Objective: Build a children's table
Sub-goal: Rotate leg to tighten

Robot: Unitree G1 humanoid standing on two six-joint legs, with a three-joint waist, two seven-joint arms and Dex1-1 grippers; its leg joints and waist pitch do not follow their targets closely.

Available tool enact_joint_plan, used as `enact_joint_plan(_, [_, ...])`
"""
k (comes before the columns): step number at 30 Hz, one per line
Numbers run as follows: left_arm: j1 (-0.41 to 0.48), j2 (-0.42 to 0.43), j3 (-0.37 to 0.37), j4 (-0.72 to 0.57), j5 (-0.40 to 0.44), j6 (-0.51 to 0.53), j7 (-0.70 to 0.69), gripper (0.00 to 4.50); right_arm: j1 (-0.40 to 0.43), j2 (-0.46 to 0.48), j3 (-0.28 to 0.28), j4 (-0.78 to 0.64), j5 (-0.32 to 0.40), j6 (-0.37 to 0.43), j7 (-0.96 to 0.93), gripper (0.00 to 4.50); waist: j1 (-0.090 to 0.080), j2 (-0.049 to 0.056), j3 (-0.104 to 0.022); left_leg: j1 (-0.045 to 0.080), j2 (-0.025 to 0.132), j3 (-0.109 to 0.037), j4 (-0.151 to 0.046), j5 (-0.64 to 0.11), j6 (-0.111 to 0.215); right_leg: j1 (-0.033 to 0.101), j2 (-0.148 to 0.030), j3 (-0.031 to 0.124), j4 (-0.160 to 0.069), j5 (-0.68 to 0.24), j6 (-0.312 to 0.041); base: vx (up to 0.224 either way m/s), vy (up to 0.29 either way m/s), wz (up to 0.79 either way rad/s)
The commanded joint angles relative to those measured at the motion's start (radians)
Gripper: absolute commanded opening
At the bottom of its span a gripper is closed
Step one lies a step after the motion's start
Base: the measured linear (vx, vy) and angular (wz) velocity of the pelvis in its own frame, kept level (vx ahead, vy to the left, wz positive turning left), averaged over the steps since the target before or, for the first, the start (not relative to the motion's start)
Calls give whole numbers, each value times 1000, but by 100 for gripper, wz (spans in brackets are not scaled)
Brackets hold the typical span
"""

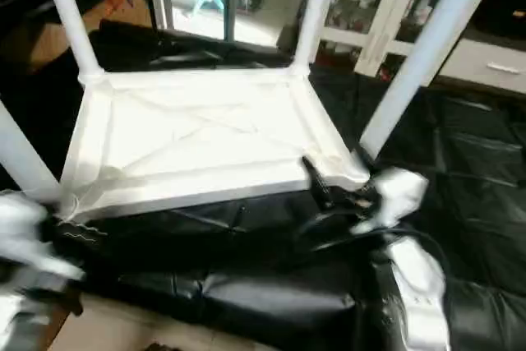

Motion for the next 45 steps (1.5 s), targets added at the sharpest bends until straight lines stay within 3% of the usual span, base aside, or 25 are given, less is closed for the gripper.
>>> enact_joint_plan(1, [11,-6,16,1,31,-47,29,311,-2,-7,-39,-33,-14,-34,-28,450,-11,5,-32,38,48,-43,-98,-546,-92,-13,-13,16,-116,-472,-21,0,0,0])
enact_joint_plan(3, [27,-7,26,1,56,-81,61,339,-17,-15,-74,-39,-41,-60,-75,450,-15,10,-34,43,50,-48,-100,-562,-98,-17,-10,16,-116,-461,-22,0,0,0])
enact_joint_plan(6, [26,-14,39,11,64,-94,86,350,-59,-33,-126,-29,-101,-91,-169,450,-27,13,-38,34,50,-55,-107,-547,-111,-6,-4,13,-106,-370,-43,0,0,0])
enact_joint_plan(7, [21,-20,41,19,65,-101,88,358,-64,-34,-131,-25,-106,-94,-178,450,-30,4,-38,34,48,-53,-106,-554,-108,-6,0,12,-105,-354,-44,0,0,0])
enact_joint_plan(10, [-28,-2,104,40,116,-135,152,387,-107,-39,-154,-8,-138,-88,-233,450,-33,9,-38,39,43,-52,-101,-565,-99,-13,-1,16,-108,-362,-43,0,0,0])
enact_joint_plan(14, [-46,3,147,35,148,-166,212,419,-118,-41,-160,7,-164,-86,-264,450,-43,5,-42,37,43,-52,-98,-547,-87,-9,-2,15,-105,-323,-51,0,0,0])
enact_joint_plan(19, [-121,43,187,71,168,-140,260,444,-164,-55,-161,77,-175,-40,-316,450,-43,12,-46,41,42,-50,-95,-530,-83,-10,3,14,-99,-269,-72,0,0,0])
enact_joint_plan(20, [-121,43,188,71,168,-140,261,444,-164,-55,-161,77,-175,-40,-316,450,-42,11,-48,41,41,-50,-94,-527,-78,-10,2,14,-98,-272,-74,0,0,0])
enact_joint_plan(21, [-163,66,199,98,162,-112,267,444,-199,-61,-157,116,-158,10,-316,450,-41,18,-48,42,40,-50,-94,-524,-78,-9,1,14,-97,-271,-76,0,0,0])
enact_joint_plan(23, [-199,83,202,127,146,-94,266,444,-228,-66,-146,148,-124,55,-288,450,-43,16,-51,42,37,-49,-90,-510,-77,-10,3,14,-94,-261,-83,0,0,0])
enact_joint_plan(26, [-280,149,194,194,112,-71,225,444,-299,-87,-125,228,-91,103,-227,450,-40,24,-57,39,35,-47,-86,-465,-68,-6,2,14,-87,-222,-105,0,0,0])
enact_joint_plan(27, [-295,163,193,206,112,-61,222,444,-315,-92,-126,249,-100,94,-233,450,-39,29,-58,35,37,-48,-88,-438,-66,-2,-1,13,-84,-190,-117,0,0,0])
enact_joint_plan(30, [-335,192,197,238,115,-39,220,444,-368,-103,-130,310,-103,95,-235,450,-38,30,-65,30,36,-45,-84,-378,-55,7,-2,10,-75,-128,-140,0,0,0])
enact_joint_plan(33, [-365,209,209,268,110,-16,230,444,-422,-116,-127,378,-96,136,-219,450,-35,39,-67,32,36,-41,-80,-321,-36,10,-1,9,-70,-73,-174,0,0,0])
enact_joint_plan(35, [-374,214,212,276,106,3,240,444,-458,-127,-120,428,-91,150,-197,450,-34,39,-68,31,36,-40,-78,-306,-31,14,-1,8,-66,-55,-185,0,0,0])
enact_joint_plan(38, [-384,219,216,285,99,20,257,427,-517,-143,-114,513,-98,134,-192,450,-30,37,-66,34,38,-35,-76,-310,-22,11,-2,7,-70,-75,-213,0,0,0])
enact_joint_plan(41, [-396,215,220,288,73,40,258,389,-557,-147,-114,557,-97,132,-191,450,-25,31,-64,35,40,-34,-78,-330,-31,10,-3,7,-72,-121,-208,0,0,0])
enact_joint_plan(45, [-412,204,223,276,32,69,259,367,-593,-154,-111,595,-98,124,-174,450,-18,32,-64,36,39,-33,-79,-350,-46,7,-4,7,-74,-163,-195,0,0,0])
